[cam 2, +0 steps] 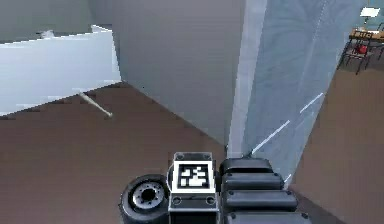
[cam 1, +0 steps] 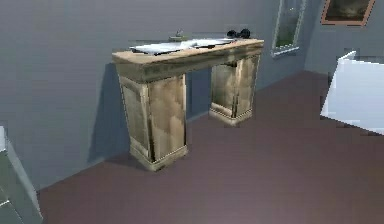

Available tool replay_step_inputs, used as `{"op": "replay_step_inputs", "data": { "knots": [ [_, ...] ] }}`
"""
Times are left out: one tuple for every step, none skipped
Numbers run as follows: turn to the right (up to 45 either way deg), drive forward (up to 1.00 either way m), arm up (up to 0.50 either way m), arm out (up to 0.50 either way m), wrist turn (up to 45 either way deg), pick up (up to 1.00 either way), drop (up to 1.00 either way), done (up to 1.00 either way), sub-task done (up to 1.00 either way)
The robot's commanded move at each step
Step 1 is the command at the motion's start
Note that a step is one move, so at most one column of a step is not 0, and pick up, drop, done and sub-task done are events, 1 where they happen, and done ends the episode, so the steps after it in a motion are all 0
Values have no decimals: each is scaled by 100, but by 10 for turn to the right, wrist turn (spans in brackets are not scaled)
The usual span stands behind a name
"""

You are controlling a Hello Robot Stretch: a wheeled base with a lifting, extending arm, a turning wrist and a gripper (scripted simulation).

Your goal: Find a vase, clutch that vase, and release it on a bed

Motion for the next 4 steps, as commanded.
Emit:
{"op": "replay_step_inputs", "data": {
  "knots": [
    [450,0,0,0,0,0,0,0,0],
    [0,100,0,0,0,0,0,0,0],
    [30,0,0,0,0,0,0,0,0],
    [0,100,0,0,0,0,0,0,0]
  ]
}}
